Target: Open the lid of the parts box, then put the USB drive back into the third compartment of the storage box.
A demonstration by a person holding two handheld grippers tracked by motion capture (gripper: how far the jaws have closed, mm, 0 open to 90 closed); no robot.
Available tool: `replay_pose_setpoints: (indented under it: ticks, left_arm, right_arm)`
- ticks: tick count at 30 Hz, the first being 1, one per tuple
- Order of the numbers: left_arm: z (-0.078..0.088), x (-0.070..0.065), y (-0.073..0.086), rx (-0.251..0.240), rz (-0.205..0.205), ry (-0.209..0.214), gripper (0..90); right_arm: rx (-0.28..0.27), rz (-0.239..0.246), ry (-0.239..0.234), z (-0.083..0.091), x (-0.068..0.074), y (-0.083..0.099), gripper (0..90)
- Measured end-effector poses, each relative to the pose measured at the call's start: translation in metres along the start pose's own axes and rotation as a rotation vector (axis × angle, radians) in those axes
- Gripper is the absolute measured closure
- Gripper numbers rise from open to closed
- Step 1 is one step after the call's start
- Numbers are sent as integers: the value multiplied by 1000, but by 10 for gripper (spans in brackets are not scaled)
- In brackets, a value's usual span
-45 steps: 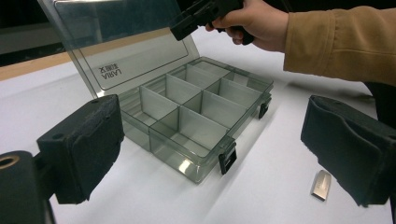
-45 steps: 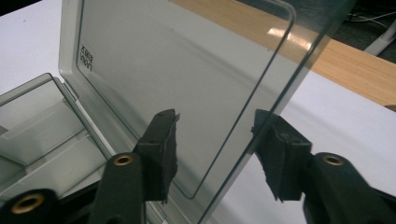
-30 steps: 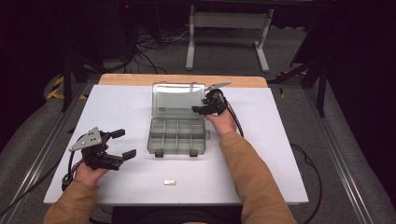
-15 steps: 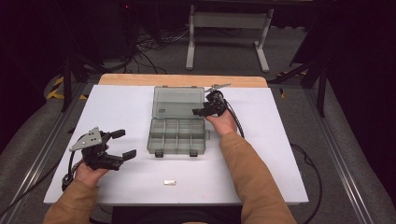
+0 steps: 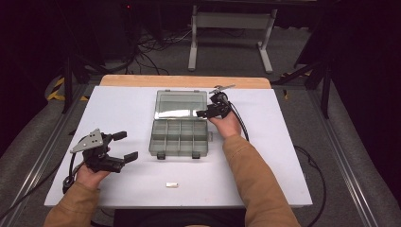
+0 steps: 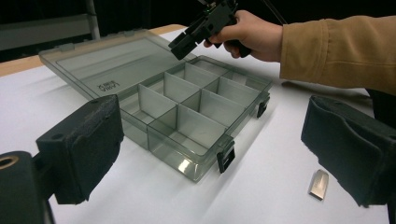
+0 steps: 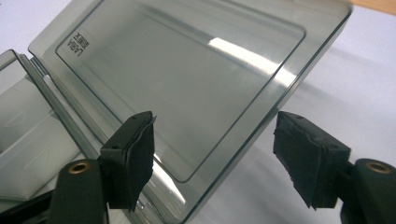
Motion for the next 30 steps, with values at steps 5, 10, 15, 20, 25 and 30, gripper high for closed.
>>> replay_pose_setpoints:
  ticks: [5,10,15,20,25,30]
  left_arm:
    - [1,-1,0,-3,-2,-1,61]
    - [3,-2,-2,-19,-8,0,59]
    - [5,-2,-3,-17,-16,-3,58]
    - [6,-1,-3,-22,-20,-8,58]
    - [7,-1,-2,-16,-26,-10,56]
    - [10,-3,-2,-24,-29,-16,55]
  right_arm:
    - [-21,11,4,11,1,-4,302]
    - [-68,54,-19,34,14,-11,299]
    - [-101,88,-46,52,28,-14,293]
    - [-154,133,-84,77,48,-15,287]
    - [-183,170,-110,93,64,-13,280]
    - [-197,224,-150,108,86,-8,270]
Point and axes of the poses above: each handheld gripper's, and its own axes: z roughly backward along the jaws, y roughly out of its underside, x roughly to its left, the point moved 7 cm from there along -z, roughly forward along the jaws, and after that the axes turned 15 degrees about y, right-handed, at the moved point
